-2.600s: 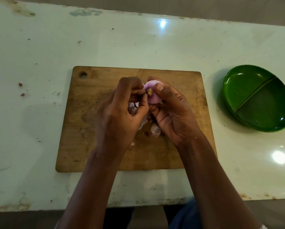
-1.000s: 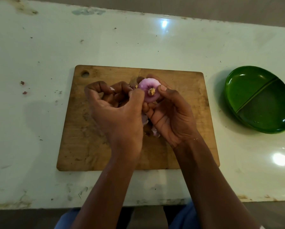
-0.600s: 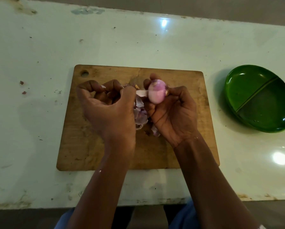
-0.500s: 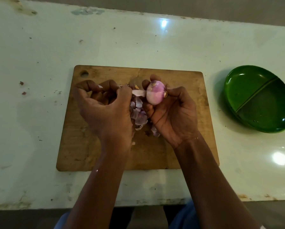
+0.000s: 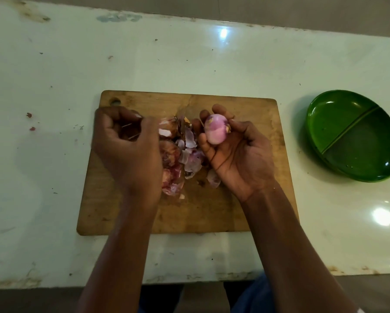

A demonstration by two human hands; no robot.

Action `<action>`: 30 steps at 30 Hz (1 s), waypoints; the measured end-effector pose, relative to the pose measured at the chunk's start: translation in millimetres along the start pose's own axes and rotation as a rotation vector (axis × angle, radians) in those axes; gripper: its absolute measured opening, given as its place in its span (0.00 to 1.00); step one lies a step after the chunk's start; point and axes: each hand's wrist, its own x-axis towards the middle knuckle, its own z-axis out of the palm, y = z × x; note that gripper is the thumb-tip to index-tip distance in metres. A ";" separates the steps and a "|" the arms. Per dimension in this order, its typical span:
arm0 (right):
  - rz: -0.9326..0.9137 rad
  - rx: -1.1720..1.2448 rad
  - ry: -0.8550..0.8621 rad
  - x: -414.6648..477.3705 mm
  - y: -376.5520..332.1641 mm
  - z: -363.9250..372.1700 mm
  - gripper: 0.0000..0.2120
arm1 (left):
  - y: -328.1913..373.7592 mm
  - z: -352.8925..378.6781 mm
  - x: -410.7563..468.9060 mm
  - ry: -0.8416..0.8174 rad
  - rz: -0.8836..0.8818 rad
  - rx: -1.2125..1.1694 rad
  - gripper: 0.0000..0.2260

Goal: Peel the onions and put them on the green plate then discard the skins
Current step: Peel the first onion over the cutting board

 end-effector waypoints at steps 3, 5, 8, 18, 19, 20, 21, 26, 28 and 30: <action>-0.017 -0.038 0.016 2.7 1.4 -1.5 0.13 | 2.2 4.5 -9.3 -0.156 0.108 0.055 0.06; -0.024 -0.054 0.019 3.4 1.6 -1.9 0.14 | 2.9 5.0 -11.3 -0.232 0.164 0.061 0.05; -0.043 -0.105 0.015 2.9 3.1 -3.3 0.14 | 1.2 4.3 -11.0 -0.364 0.296 0.116 0.04; -0.077 -0.164 0.004 1.7 3.4 -2.3 0.11 | -1.4 0.8 -13.7 -0.382 0.601 0.286 0.07; -0.077 -0.163 0.005 1.6 3.7 -2.4 0.11 | -1.2 0.4 -14.2 -0.364 0.603 0.300 0.07; -0.076 -0.161 0.006 1.7 3.7 -2.5 0.11 | -1.2 0.7 -14.8 -0.342 0.599 0.314 0.07; -0.077 -0.159 0.011 1.8 3.7 -3.0 0.12 | -1.2 1.1 -15.0 -0.322 0.594 0.323 0.07; -0.091 -0.167 0.040 1.4 3.6 -4.2 0.12 | -1.5 3.5 -14.4 -0.359 0.621 0.274 0.10; -0.094 -0.172 0.043 1.4 3.2 -4.4 0.12 | -2.4 2.8 -15.1 -0.361 0.606 0.250 0.09; -0.098 -0.178 0.041 1.6 2.8 -4.9 0.11 | -3.5 2.7 -15.2 -0.351 0.581 0.261 0.08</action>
